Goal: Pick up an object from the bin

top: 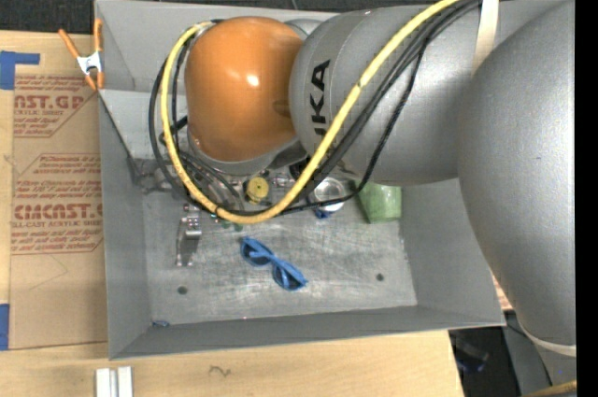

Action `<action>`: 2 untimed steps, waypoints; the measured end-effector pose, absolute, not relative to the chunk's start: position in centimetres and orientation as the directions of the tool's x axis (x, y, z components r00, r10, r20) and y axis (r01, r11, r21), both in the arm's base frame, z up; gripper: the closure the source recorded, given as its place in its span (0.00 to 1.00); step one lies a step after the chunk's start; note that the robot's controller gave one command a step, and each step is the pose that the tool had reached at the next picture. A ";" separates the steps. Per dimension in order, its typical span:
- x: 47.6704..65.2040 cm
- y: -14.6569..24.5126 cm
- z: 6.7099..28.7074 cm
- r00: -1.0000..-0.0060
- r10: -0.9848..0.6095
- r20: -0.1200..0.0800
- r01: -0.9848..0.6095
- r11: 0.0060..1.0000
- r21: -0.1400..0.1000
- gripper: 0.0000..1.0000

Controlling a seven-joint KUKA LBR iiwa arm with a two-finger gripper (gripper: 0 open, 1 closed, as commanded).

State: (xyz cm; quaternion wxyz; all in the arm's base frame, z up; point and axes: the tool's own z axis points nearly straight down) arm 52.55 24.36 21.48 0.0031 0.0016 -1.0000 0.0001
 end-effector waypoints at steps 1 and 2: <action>50.9 15.9 16.4 -1.000 0.000 0.006 0.000 1.000 -0.005 0.00; 52.3 10.7 9.3 -0.999 0.039 0.006 0.039 0.999 -0.004 0.00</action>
Offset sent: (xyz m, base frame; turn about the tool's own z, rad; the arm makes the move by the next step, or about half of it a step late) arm -0.0151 -0.0797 -0.0470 -0.0025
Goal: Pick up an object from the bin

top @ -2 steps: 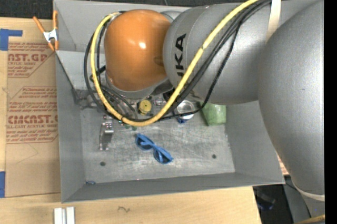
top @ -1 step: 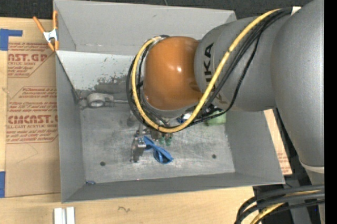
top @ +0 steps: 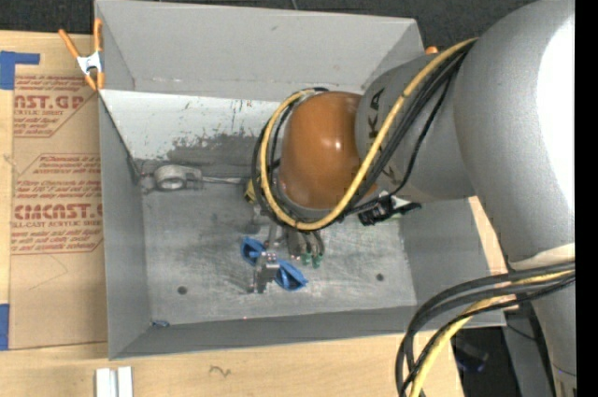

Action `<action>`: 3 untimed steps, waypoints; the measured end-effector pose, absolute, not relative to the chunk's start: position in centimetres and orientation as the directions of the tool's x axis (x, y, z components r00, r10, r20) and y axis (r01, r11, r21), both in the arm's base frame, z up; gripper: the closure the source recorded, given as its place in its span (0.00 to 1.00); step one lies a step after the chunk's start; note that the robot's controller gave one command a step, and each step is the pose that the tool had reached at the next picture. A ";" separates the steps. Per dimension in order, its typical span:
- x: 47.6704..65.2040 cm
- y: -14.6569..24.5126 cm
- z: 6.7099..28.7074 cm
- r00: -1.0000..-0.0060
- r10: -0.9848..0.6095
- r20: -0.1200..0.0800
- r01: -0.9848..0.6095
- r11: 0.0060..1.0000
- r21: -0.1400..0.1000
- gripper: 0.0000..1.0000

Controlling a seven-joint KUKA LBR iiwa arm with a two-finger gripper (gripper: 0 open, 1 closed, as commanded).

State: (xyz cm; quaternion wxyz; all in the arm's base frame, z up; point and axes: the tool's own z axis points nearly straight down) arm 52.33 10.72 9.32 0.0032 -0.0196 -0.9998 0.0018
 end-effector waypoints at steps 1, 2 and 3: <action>52.6 8.2 7.3 -1.000 0.004 -0.007 0.004 1.000 0.006 0.00; 52.6 8.2 7.5 -1.000 0.002 -0.004 0.002 1.000 0.004 1.00; 53.0 9.7 20.6 -0.998 -0.066 -0.009 -0.066 0.998 0.001 1.00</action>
Offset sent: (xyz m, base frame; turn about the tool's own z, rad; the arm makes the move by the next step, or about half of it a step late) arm 0.0004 -0.0273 -0.0232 -0.0363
